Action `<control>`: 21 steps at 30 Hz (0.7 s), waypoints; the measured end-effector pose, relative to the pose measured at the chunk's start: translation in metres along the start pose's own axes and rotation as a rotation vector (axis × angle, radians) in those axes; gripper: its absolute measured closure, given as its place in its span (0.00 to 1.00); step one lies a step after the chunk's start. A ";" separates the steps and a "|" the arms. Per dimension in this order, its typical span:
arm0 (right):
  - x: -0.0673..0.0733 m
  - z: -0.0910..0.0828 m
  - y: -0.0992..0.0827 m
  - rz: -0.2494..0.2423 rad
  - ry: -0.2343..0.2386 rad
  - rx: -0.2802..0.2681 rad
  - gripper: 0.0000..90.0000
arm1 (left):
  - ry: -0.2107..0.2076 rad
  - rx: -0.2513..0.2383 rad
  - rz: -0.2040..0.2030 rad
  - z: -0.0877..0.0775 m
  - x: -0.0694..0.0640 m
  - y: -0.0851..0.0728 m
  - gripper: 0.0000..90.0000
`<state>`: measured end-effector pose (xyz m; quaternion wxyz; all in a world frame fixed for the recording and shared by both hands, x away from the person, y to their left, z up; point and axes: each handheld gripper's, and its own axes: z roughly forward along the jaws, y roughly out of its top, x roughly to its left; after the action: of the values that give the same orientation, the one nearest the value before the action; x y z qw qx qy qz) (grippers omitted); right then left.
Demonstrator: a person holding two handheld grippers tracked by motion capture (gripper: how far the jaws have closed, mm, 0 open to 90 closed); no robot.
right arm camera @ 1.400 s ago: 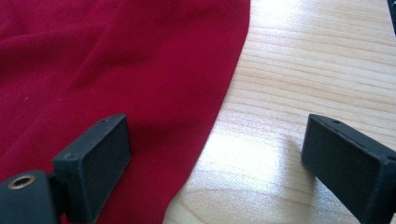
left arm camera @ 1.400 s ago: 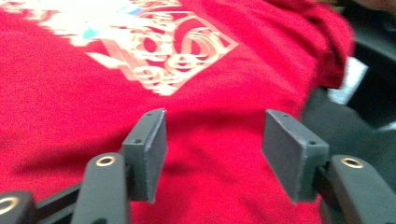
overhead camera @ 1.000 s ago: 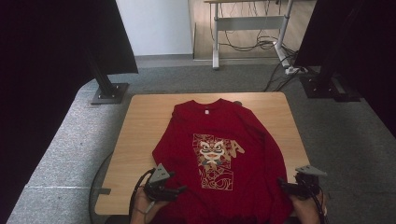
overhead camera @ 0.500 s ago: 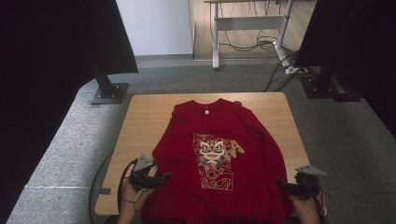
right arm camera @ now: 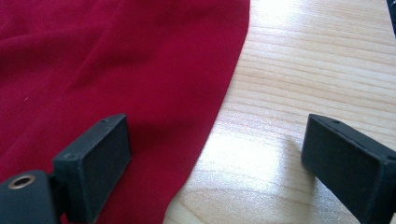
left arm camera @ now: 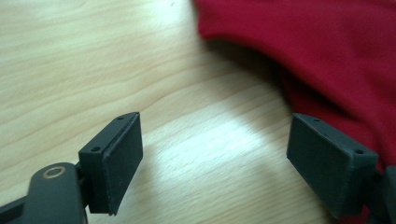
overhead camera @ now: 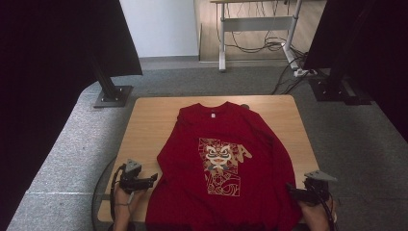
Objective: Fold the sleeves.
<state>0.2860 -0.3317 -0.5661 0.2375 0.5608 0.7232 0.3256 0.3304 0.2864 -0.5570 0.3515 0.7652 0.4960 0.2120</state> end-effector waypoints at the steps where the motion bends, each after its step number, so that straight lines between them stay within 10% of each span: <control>1: 0.000 0.000 0.000 0.000 0.000 0.000 0.09 | 0.006 0.004 0.000 0.001 0.001 -0.001 0.20; 21: -0.002 -0.002 -0.001 -0.005 0.019 -0.003 0.09 | 0.054 0.030 -0.008 0.008 0.003 -0.004 0.04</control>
<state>0.2846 -0.3340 -0.5659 0.2323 0.5557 0.7263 0.3314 0.3345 0.2872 -0.5656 0.3272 0.7624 0.5116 0.2233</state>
